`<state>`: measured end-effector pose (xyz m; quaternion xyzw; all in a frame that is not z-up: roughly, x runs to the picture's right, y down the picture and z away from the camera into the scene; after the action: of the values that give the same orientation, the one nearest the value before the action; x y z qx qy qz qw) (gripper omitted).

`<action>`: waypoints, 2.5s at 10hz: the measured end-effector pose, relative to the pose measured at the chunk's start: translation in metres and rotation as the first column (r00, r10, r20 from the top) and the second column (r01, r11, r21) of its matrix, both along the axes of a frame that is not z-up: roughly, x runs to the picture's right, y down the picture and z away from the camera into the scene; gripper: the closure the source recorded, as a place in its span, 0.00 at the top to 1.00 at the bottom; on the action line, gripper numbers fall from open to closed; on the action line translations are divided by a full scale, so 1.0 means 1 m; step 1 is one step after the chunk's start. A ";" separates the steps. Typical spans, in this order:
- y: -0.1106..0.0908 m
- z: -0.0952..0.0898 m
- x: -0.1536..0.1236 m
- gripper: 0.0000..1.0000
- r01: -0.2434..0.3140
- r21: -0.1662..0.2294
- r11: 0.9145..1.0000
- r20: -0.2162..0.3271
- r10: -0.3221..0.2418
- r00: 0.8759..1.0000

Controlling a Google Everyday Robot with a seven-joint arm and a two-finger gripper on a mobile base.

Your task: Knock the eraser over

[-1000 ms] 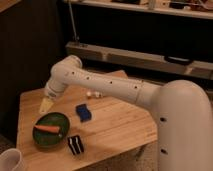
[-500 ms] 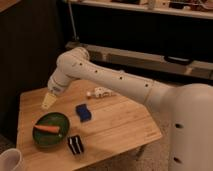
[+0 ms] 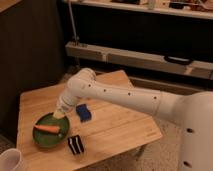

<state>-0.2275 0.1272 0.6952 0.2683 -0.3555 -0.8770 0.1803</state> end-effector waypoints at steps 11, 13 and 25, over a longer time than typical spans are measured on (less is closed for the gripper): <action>0.001 -0.093 0.016 0.15 -0.001 -0.004 1.000 -0.042 0.001 0.999; 0.014 -0.109 0.035 0.15 -0.044 -0.063 0.997 -0.060 0.040 0.997; 0.169 -0.053 0.115 0.15 -0.145 -0.223 0.964 -0.281 0.079 0.957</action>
<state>-0.1126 0.2963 0.6426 0.1426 -0.4156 -0.8438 0.3080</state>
